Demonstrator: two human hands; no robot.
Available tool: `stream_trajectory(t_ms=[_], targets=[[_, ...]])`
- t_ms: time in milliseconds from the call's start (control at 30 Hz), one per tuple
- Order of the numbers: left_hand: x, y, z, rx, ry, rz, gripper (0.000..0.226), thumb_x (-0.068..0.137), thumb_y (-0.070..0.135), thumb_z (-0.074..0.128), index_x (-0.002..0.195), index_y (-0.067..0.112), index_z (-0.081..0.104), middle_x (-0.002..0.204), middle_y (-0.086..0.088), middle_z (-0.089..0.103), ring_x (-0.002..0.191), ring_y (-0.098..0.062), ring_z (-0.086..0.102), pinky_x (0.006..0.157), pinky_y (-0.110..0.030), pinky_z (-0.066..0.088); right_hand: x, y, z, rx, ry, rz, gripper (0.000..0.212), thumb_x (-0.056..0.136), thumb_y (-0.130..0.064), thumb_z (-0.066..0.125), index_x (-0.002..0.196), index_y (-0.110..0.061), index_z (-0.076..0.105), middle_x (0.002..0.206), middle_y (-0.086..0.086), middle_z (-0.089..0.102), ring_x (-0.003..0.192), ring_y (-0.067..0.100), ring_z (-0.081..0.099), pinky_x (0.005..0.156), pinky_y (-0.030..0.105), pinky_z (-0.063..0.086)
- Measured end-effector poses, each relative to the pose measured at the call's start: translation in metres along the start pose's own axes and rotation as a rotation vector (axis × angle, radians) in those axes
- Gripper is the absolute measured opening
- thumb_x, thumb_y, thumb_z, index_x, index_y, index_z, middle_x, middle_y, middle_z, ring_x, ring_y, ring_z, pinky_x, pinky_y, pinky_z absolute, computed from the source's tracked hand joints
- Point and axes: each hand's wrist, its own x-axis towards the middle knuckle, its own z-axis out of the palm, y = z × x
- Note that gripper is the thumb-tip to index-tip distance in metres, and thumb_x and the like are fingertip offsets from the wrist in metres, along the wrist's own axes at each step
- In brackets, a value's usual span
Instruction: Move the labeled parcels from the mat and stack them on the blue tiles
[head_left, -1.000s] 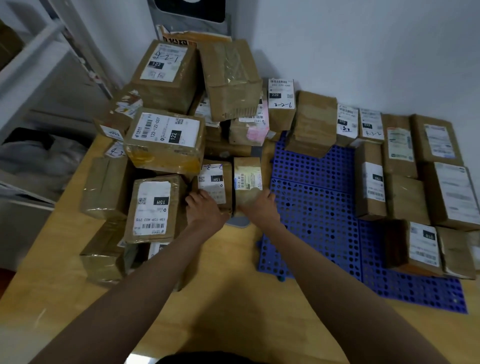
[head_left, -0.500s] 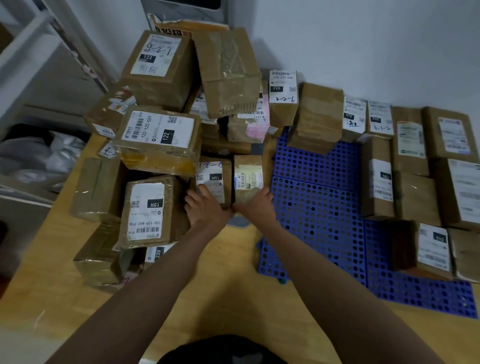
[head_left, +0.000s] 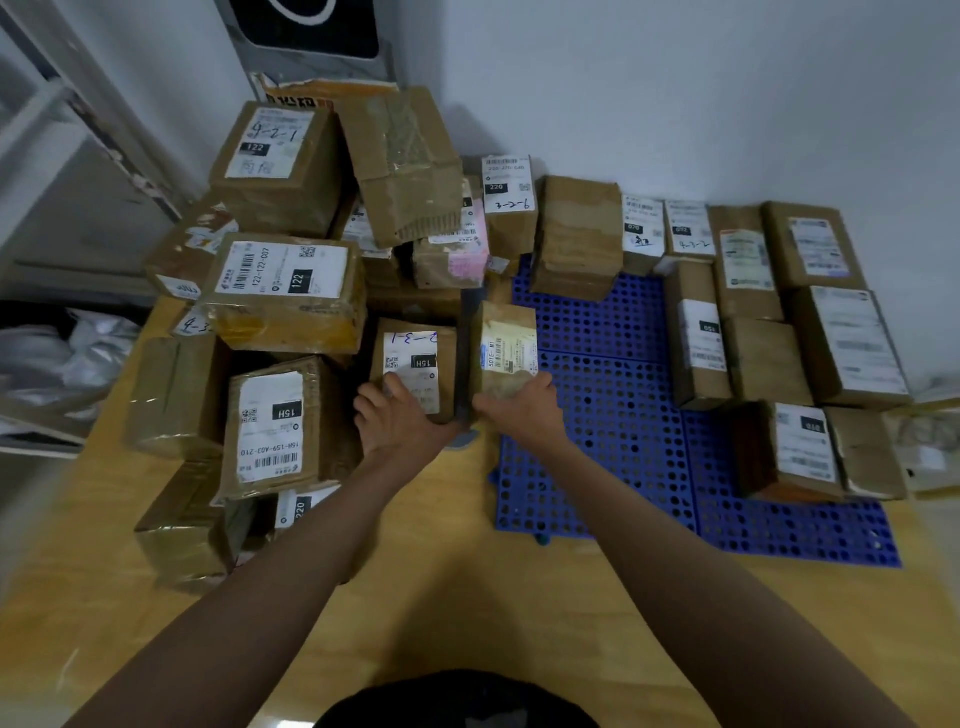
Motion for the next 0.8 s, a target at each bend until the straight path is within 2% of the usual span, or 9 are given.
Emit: stream_trajectory(t_ms=[133,267,367,633,800], targets=[[-0.016,0.01,0.001,-0.059,-0.005,0.071,0.121,0.043,0.084,0.068,0.129,0.015,0.021,0.13,-0.021,0.033,0.121,-0.041,0.035,0.098,-0.05,0.039,-0.019,0.017,-0.02,0.042,0.013,0.0,0.105,0.068,-0.052,0.074,0.142,-0.004,0.017,0.143,0.015,0.032,0.122,0.032,0.047,0.092,0.042,0.049],[-0.034,0.021,0.006,-0.09,-0.034,0.147,0.119,0.043,0.082,0.068,0.131,0.018,0.02,0.13,-0.018,0.031,0.12,-0.039,0.035,0.097,-0.049,0.04,-0.037,0.04,-0.038,0.065,0.044,0.028,0.104,0.069,-0.048,0.075,0.144,-0.003,0.018,0.143,0.015,0.032,0.121,0.031,0.047,0.089,0.041,0.05],[-0.047,0.026,0.01,-0.076,-0.053,0.186,0.121,0.041,0.082,0.068,0.132,0.018,0.02,0.129,-0.016,0.031,0.119,-0.037,0.035,0.096,-0.047,0.04,-0.048,0.062,-0.051,0.088,0.068,0.061,0.105,0.07,-0.048,0.075,0.145,-0.003,0.016,0.144,0.015,0.033,0.122,0.031,0.048,0.092,0.044,0.051],[-0.071,0.008,0.023,-0.059,-0.092,0.172,0.122,0.046,0.081,0.072,0.135,0.015,0.021,0.132,-0.019,0.03,0.122,-0.039,0.033,0.098,-0.047,0.038,-0.073,0.105,-0.054,0.081,0.073,0.1,0.113,0.069,-0.053,0.078,0.148,-0.003,0.014,0.148,0.018,0.029,0.129,0.036,0.043,0.097,0.045,0.046],[-0.089,0.001,0.032,-0.063,-0.138,0.194,0.12,0.045,0.077,0.075,0.134,0.018,0.02,0.129,-0.015,0.031,0.121,-0.035,0.034,0.094,-0.043,0.04,-0.089,0.118,-0.041,0.082,0.079,0.099,0.108,0.073,-0.049,0.078,0.146,-0.003,0.015,0.148,0.018,0.027,0.129,0.035,0.041,0.094,0.042,0.044]])
